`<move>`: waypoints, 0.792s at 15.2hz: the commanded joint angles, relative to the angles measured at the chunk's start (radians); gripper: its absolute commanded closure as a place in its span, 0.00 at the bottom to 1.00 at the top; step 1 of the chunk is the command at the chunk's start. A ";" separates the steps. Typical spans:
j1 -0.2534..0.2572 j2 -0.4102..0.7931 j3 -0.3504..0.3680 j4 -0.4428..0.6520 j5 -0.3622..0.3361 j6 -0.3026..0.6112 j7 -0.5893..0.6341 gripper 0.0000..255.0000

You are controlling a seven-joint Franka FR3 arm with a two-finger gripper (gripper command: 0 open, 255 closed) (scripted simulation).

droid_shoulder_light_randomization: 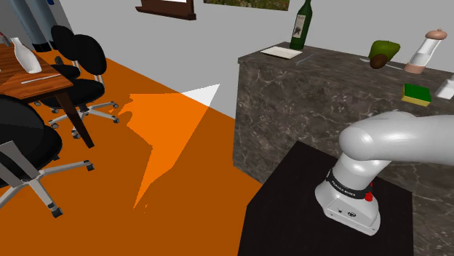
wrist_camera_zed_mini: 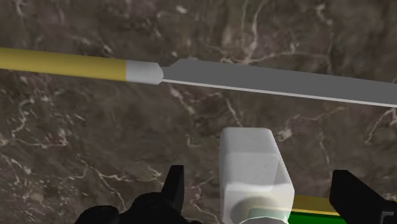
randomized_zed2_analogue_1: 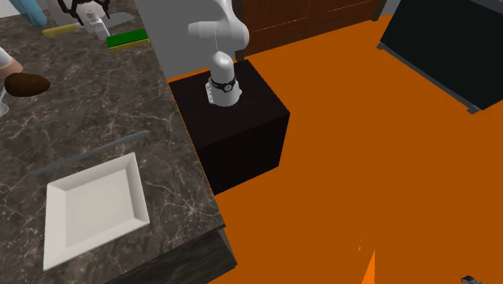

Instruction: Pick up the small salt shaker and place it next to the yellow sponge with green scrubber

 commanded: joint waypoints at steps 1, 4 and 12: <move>0.010 0.013 0.006 0.041 0.010 -0.027 -0.007 0.00; 0.044 0.056 0.013 0.164 0.034 -0.104 -0.030 0.00; 0.044 0.056 0.013 0.164 0.034 -0.104 -0.030 0.00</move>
